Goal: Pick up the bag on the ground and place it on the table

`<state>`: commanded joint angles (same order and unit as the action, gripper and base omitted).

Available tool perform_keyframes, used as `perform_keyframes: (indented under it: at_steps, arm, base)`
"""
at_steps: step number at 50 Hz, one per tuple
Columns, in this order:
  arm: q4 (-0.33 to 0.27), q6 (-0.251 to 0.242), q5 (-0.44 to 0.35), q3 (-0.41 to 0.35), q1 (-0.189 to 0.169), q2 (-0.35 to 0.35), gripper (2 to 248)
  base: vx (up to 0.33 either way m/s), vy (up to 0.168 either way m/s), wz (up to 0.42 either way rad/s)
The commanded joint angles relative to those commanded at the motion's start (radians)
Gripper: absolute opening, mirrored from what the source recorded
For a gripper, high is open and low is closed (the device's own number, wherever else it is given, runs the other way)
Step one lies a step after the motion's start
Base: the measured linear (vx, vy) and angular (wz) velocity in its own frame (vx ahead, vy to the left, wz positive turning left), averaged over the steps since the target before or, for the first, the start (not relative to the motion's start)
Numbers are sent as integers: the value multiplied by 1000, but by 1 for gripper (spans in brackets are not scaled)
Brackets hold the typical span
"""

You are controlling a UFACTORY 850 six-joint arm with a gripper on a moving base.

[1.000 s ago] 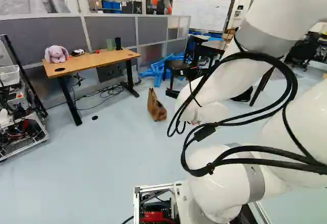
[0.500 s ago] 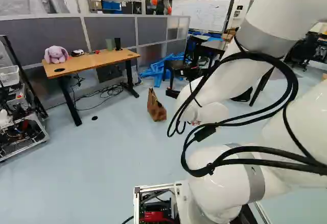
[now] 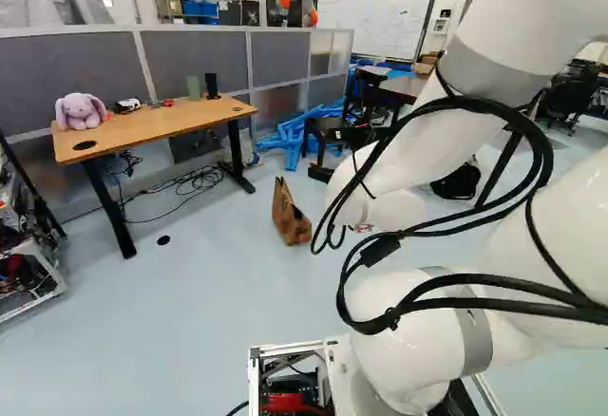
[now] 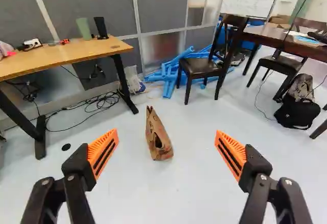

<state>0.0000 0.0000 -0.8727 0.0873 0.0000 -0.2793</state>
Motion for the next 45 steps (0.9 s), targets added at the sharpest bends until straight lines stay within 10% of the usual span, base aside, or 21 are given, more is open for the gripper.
perform_keyframes:
  at_steps: [45]
  arm:
    - [0, 0, 0, 0, 0, 0, 247]
  base:
    - [224, 3, -18]
